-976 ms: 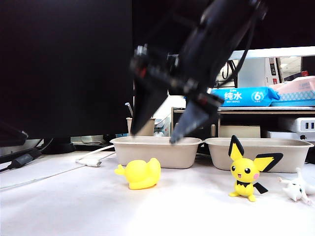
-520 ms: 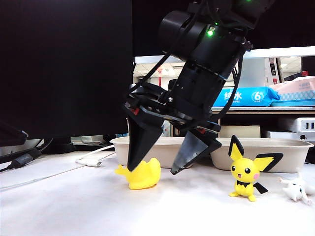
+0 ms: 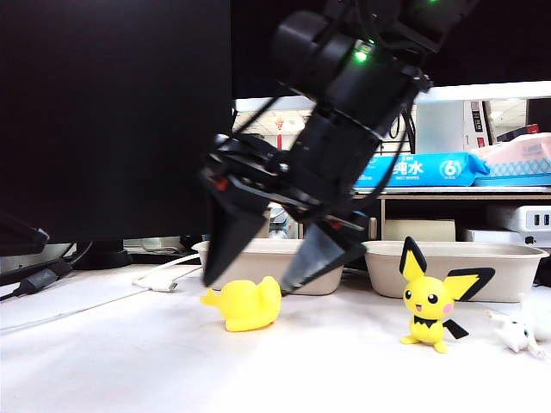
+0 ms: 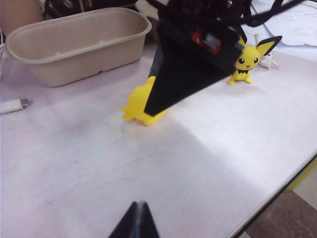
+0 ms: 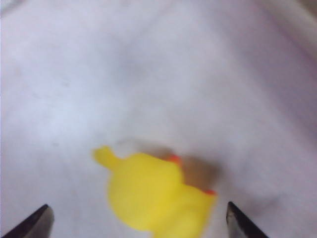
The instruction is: Put the dolls with similar colors into the same paper box, while dolls with different colors go into separate paper boxes.
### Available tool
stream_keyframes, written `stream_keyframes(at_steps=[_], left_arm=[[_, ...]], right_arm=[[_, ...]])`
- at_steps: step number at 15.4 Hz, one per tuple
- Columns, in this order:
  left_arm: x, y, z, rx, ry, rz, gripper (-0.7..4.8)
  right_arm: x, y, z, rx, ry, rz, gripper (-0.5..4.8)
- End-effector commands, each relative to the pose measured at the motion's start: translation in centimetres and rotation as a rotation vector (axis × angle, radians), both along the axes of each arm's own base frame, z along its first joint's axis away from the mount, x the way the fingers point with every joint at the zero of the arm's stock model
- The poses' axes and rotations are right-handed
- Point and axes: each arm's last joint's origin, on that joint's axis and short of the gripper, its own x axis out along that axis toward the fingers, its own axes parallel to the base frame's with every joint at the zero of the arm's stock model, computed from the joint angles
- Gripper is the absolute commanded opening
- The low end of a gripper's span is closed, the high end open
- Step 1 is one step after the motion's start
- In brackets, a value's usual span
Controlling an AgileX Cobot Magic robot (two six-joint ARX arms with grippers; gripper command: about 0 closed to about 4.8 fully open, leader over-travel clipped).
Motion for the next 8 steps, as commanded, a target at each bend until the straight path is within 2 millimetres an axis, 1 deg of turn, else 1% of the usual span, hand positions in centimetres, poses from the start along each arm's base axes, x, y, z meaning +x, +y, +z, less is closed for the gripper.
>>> stream_keyframes(at_steps=[1, 2, 5, 8], left_arm=[[0.02, -0.01, 0.08, -0.005, -0.005, 0.001, -0.05], [0.02, -0.01, 0.08, -0.005, -0.005, 0.001, -0.05], [0.02, -0.01, 0.08, -0.005, -0.005, 0.001, -0.05], [0.02, -0.01, 0.08, -0.005, -0.005, 0.001, -0.05]], right_arm=[[-0.51, 1.04, -0.35, 0.011, -0.005, 0.029, 4.79], [-0.77, 1.37, -0.61, -0.028, -0.031, 0.001, 4.79], [-0.83, 1.64, -0.55, -0.024, -0.049, -0.007, 4.79], [-0.69, 1.72, -1.10, -0.035, -0.041, -0.016, 4.79]])
